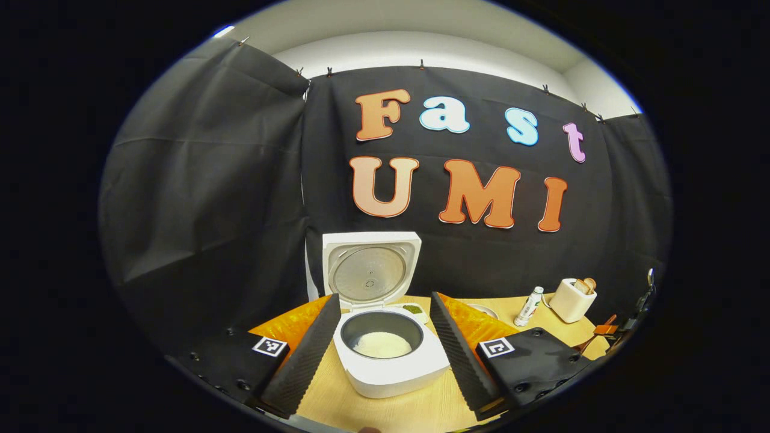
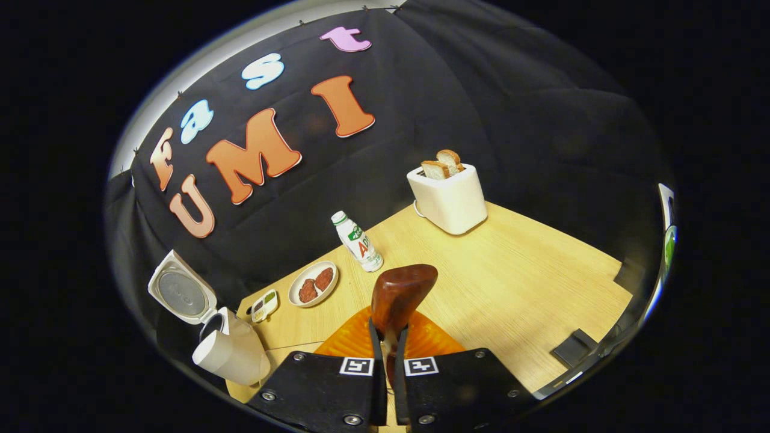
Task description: Close the left gripper, press the button to open the rice cooker; take a wooden spoon from the chopstick holder with the right hand, scoop a spoonful of rice and pour it into the rice cooker, then put the wooden spoon back into the chopstick holder.
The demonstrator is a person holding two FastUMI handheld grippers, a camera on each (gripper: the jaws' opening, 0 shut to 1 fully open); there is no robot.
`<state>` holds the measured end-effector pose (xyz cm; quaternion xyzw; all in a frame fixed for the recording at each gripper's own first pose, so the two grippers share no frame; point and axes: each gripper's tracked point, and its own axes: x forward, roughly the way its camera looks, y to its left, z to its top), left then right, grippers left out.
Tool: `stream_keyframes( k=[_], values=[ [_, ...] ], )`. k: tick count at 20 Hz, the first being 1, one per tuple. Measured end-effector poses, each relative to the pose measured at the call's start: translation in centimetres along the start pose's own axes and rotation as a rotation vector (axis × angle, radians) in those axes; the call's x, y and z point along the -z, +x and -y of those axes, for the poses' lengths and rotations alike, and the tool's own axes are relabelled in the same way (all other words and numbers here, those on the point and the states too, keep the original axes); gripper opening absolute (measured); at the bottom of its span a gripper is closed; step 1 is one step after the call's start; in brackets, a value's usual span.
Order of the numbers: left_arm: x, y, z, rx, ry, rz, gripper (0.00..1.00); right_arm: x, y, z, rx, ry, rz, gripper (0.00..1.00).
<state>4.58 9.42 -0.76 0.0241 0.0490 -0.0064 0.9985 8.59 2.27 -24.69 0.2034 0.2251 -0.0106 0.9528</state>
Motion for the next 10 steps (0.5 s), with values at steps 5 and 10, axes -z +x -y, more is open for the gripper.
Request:
stream_keyframes(
  k=[5, 10],
  values=[
    [0.9, -0.3, -0.4, -0.009, -0.032, -0.023, 1.0, 0.6, 1.5, 0.8, -0.009, 0.017, 0.019, 0.07],
    [1.6, -0.4, -0.5, -0.021, -0.036, -0.044, 1.0, 3.4, 2.7, 2.0, 0.016, 0.0, -0.055, 0.13]
  ],
)
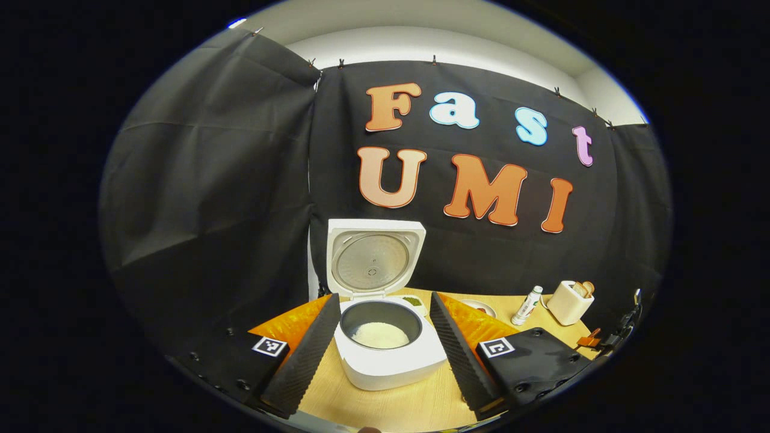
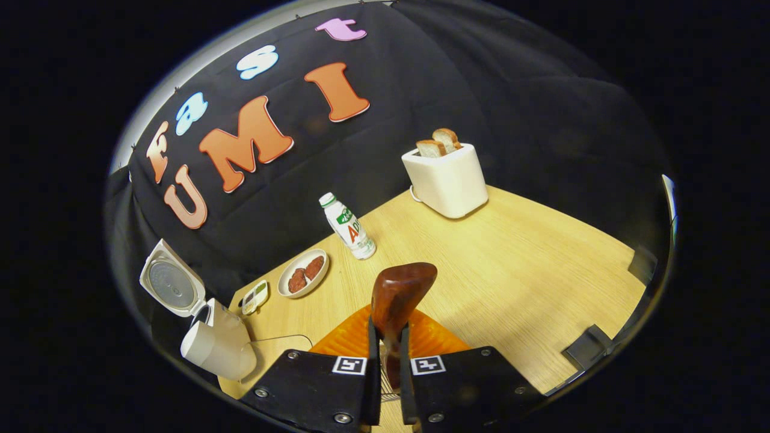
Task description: Close the left gripper, press the button to open the rice cooker; take a wooden spoon from the chopstick holder with the right hand, scoop a spoonful of rice and pour it into the rice cooker, then put the wooden spoon back into the chopstick holder.
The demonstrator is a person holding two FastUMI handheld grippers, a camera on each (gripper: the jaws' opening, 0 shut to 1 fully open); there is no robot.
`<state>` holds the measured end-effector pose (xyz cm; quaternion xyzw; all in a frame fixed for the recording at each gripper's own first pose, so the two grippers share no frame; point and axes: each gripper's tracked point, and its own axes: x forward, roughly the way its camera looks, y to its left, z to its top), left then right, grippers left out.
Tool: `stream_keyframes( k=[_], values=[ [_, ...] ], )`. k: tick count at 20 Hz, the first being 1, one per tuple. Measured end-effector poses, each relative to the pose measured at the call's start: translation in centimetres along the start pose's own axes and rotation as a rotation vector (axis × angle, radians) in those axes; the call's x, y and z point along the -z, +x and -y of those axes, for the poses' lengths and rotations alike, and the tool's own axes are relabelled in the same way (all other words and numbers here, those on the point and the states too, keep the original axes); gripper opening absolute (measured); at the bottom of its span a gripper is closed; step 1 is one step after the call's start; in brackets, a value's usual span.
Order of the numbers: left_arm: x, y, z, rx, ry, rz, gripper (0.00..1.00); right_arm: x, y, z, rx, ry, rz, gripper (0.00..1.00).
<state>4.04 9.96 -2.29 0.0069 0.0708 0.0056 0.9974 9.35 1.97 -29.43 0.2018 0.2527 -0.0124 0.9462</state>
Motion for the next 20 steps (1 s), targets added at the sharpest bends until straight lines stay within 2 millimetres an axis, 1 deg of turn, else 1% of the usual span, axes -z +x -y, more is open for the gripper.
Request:
stream_keyframes(
  k=[1, 2, 3, 4, 5, 6, 7, 8, 9, 10, 14, 16, 18, 20],
  values=[
    [-0.1, 0.1, 0.0, -0.003, 0.003, -0.001, 1.0, 0.0, 0.0, -0.1, -0.008, 0.021, 0.013, 0.16],
    [-0.1, 0.0, 0.0, -0.006, 0.006, -0.001, 1.0, -0.3, 0.3, -0.3, -0.011, 0.033, 0.013, 0.16],
    [-0.1, 0.0, -0.1, -0.007, 0.011, 0.0, 1.0, -0.2, 0.3, -0.3, -0.009, 0.049, 0.005, 0.18],
    [-0.2, 0.1, 0.0, -0.006, 0.014, 0.002, 1.0, 0.0, 0.5, 0.0, 0.003, 0.058, -0.011, 0.19],
    [-0.3, 0.1, 0.2, -0.004, 0.015, 0.003, 1.0, 0.2, 0.6, 0.2, 0.006, 0.063, -0.031, 0.33],
    [-0.4, 0.1, 0.3, 0.0, 0.014, 0.005, 1.0, 0.1, 0.4, 0.4, 0.01, 0.062, -0.048, 0.44],
    [-0.5, 0.1, 0.5, 0.004, 0.012, 0.008, 1.0, 0.0, 0.3, 0.7, 0.029, 0.052, -0.058, 0.63],
    [-0.6, 0.0, 0.6, 0.007, 0.011, 0.01, 1.0, -0.2, 0.2, 1.2, 0.053, 0.039, -0.054, 0.74],
    [-0.6, 0.1, 0.7, 0.01, 0.011, 0.013, 1.0, -1.1, 0.0, 1.7, 0.081, 0.029, -0.045, 0.92],
    [-0.8, 0.2, 0.7, 0.013, 0.013, 0.014, 1.0, -1.9, -0.3, 1.9, 0.1, 0.026, -0.03, 0.95],
    [-1.5, 0.2, 1.7, 0.038, 0.012, 0.021, 1.0, -5.6, -2.3, 1.2, 0.115, 0.004, 0.036, 0.95],
    [-1.9, 0.4, 1.8, 0.044, 0.009, 0.025, 1.0, -7.8, -3.6, 0.7, 0.119, -0.031, 0.079, 0.95],
    [-2.6, 0.8, 1.9, 0.037, 0.011, 0.035, 1.0, -9.9, -5.1, -0.3, 0.122, -0.069, 0.123, 0.95],
    [-3.7, 1.3, 1.6, 0.009, 0.03, 0.055, 1.0, -11.7, -6.7, -1.8, 0.11, -0.099, 0.165, 0.95]
  ],
)
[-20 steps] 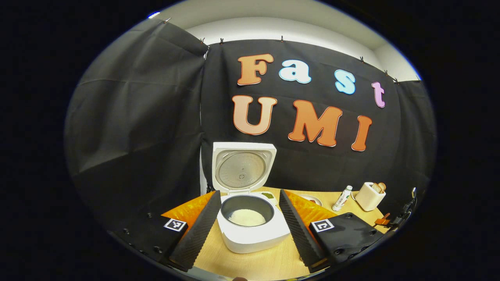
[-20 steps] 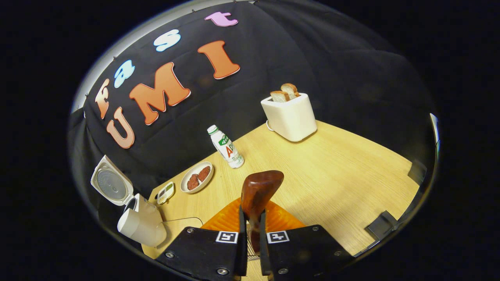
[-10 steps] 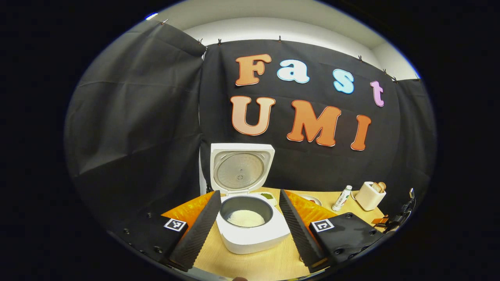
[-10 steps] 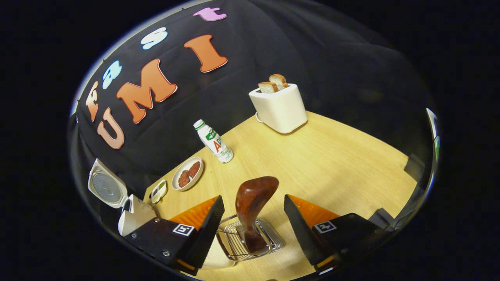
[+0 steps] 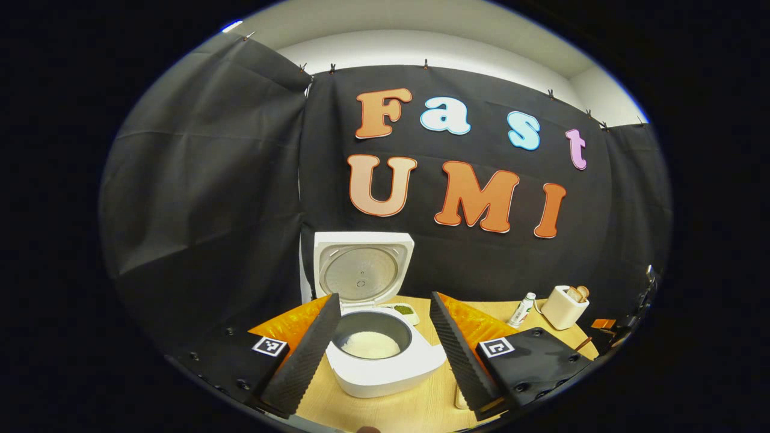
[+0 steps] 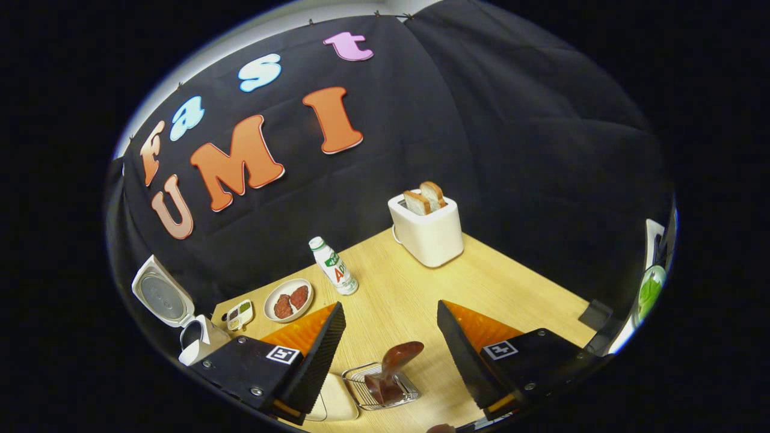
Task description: Close the left gripper, press the button to open the rice cooker; take a wooden spoon from the chopstick holder with the right hand, scoop a spoonful of rice and pour it into the rice cooker, then put the wooden spoon back into the chopstick holder.
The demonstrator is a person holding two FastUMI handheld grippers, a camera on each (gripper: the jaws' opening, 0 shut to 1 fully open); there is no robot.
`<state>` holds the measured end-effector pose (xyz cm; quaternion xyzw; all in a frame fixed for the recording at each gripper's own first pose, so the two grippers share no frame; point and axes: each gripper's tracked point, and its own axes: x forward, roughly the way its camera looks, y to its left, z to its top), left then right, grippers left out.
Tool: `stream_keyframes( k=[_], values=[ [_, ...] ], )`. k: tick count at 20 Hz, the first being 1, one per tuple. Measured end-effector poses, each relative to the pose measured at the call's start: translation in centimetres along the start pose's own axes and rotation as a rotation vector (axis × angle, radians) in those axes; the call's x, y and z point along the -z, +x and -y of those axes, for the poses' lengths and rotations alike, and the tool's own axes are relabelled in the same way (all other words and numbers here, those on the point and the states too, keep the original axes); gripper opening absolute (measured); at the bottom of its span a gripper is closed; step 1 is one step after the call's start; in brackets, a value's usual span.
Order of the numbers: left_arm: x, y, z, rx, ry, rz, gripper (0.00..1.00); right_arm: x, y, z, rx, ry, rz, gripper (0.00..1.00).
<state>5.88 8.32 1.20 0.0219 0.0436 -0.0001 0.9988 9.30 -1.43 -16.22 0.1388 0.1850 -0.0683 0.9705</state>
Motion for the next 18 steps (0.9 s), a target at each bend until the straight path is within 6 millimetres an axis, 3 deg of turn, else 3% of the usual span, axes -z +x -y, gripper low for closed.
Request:
stream_keyframes(
  k=[7, 11, 14, 18],
  values=[
    [-5.9, 3.9, 0.3, -0.054, -0.003, 0.086, 1.0, -1.5, -3.8, -5.9, -0.103, -0.042, 0.043, 0.95],
    [-10.0, 7.3, 0.8, -0.073, 0.029, 0.137, 1.0, -1.5, -5.1, -7.4, -0.123, -0.077, 0.054, 0.95],
    [-11.2, 10.4, 1.7, -0.055, 0.025, 0.112, 1.0, -1.0, -6.0, -8.6, -0.153, -0.072, 0.047, 0.95],
    [-12.7, 14.8, 1.3, -0.076, 0.047, 0.092, 1.0, -0.3, -6.5, -9.1, -0.158, -0.078, 0.043, 0.95]
  ],
)
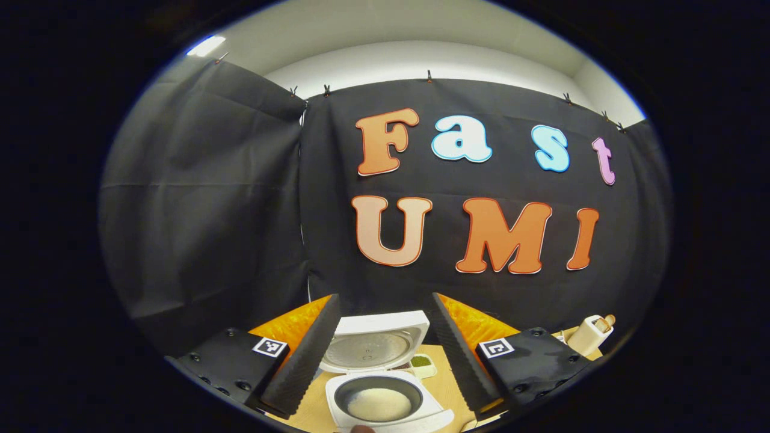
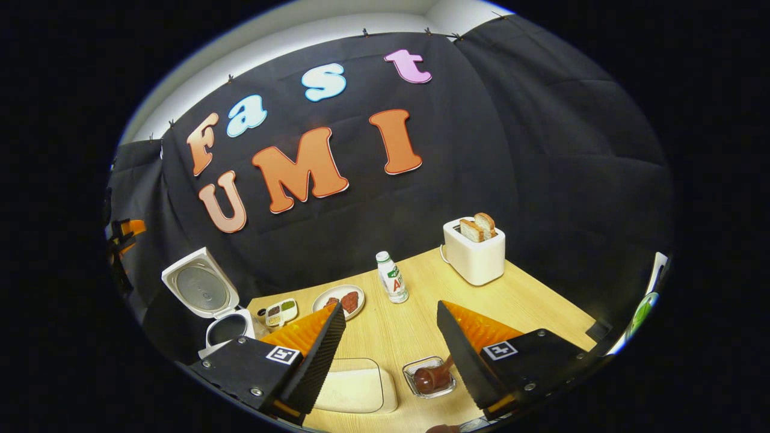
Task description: Close the left gripper, press the button to open the rice cooker; take a wooden spoon from the chopstick holder with the right hand, scoop a spoonful of rice and pour it into the rice cooker, then put the wooden spoon back into the chopstick holder.
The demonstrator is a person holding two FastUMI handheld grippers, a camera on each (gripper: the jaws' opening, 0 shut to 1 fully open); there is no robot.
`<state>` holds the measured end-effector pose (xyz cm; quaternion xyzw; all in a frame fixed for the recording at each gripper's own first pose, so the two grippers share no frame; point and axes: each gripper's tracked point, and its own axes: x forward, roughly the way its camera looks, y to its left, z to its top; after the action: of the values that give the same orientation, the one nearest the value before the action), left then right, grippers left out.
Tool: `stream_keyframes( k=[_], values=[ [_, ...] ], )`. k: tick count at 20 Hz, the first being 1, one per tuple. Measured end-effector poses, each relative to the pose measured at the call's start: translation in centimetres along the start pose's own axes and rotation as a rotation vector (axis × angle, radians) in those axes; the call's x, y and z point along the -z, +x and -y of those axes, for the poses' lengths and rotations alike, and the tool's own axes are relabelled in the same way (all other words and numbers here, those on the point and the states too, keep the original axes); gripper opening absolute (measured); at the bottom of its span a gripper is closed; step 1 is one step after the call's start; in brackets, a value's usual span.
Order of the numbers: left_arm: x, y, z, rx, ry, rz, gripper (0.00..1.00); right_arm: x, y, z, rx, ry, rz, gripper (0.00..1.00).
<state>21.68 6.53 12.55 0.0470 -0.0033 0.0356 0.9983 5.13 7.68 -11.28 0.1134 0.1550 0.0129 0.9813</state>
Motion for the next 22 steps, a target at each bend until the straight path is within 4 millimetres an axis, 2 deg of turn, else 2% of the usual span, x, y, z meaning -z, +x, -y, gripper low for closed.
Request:
stream_keyframes(
  k=[3, 8, 10, 12, 16, 20, 22],
  values=[
    [-0.8, 3.4, 0.5, 0.013, -0.057, -0.05, 1.0, 0.9, -0.1, 0.0, 0.003, 0.022, -0.02, 0.95],
    [0.1, 9.5, -0.6, 0.0, -0.07, -0.148, 1.0, 1.8, -0.2, 0.5, 0.018, 0.032, -0.036, 0.95],
    [0.7, 11.8, -2.2, -0.044, -0.012, -0.169, 1.0, 2.0, -0.2, 0.7, 0.02, 0.045, -0.041, 0.95],
    [2.8, 14.2, -3.1, -0.065, 0.034, -0.216, 1.0, 2.3, -0.1, 0.7, 0.022, 0.051, -0.048, 0.95],
    [7.5, 16.8, -3.5, -0.068, 0.023, -0.341, 1.0, 2.8, 0.3, 0.7, 0.023, 0.049, -0.065, 0.95],
    [11.3, 17.8, -3.8, -0.056, 0.015, -0.459, 1.0, 3.3, 0.7, 0.7, 0.02, 0.049, -0.082, 0.95],
    [12.5, 18.0, -4.1, -0.065, -0.012, -0.496, 1.0, 3.5, 0.7, 0.5, 0.01, 0.057, -0.096, 0.95]
  ],
)
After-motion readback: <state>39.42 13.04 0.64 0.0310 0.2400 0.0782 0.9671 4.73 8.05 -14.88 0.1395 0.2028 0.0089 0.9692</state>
